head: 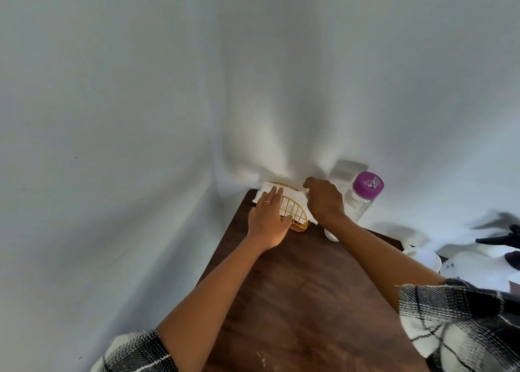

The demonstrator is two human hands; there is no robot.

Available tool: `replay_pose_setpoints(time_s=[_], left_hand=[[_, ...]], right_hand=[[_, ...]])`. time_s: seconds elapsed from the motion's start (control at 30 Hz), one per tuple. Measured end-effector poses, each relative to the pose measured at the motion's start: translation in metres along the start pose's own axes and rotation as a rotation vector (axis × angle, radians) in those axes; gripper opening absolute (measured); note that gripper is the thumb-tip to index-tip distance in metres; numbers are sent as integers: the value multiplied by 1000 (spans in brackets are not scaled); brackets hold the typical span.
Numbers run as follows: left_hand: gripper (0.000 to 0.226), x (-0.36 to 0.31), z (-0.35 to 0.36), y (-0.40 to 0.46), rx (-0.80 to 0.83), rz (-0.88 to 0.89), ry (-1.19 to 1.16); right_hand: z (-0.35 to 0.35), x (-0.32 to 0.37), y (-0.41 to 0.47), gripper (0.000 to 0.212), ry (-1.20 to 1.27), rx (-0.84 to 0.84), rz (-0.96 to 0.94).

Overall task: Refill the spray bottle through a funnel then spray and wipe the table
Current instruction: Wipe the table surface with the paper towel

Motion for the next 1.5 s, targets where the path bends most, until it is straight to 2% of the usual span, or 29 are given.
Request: replay_pose_setpoints(time_s=[0.13,0.3,0.73,0.83,0.97,1.1,1.17,1.23,1.3,1.37,1.43,1.5], left_hand=[[68,2,-1,-2,-3,-5,-29],[70,1,-1,-6,4,-29,-23],[66,0,-2,-9,36,-54,52],[62,2,-10,-13,-41,-111,-101],[55,6,-28,-29,-128,-207,-552],[55,-1,-58,-57,-35,-272,-1169],[65,-8,-66,-72,197,-285,-1468],[67,-19,-80,-96,442,-160,-1644],[57,-26,-88,-118,597,-61,-1678],[57,-32,-91,-145,717,-2,-1593],[55,-38,-87,-174,822,9,-1417],[40,-47,-79,-201,868,1,-1194]], right_hand=[[-20,7,6,21,198,-150,-13],[-44,20,6,13,298,-265,-62],[-79,32,3,21,467,-538,-82],[-99,34,-4,22,509,-672,-72],[-129,42,-15,19,582,-727,-135],[-162,54,-31,18,696,-561,-220],[-174,59,-44,16,777,-422,-243],[-184,61,-67,14,911,-292,-241],[-184,61,-84,11,1036,-147,-209],[-185,61,-108,11,1048,-14,-200],[-181,60,-131,15,1029,101,-205],[-175,59,-153,16,1036,200,-207]])
Point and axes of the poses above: each hand's wrist, its own y-axis towards the middle knuckle, its own z-axis out of the palm, x = y × z, the point moved 5 cm from there along y, towards the middle knuckle, and after that the axes turned 12 degrees about -z, right-handed, at the moved point
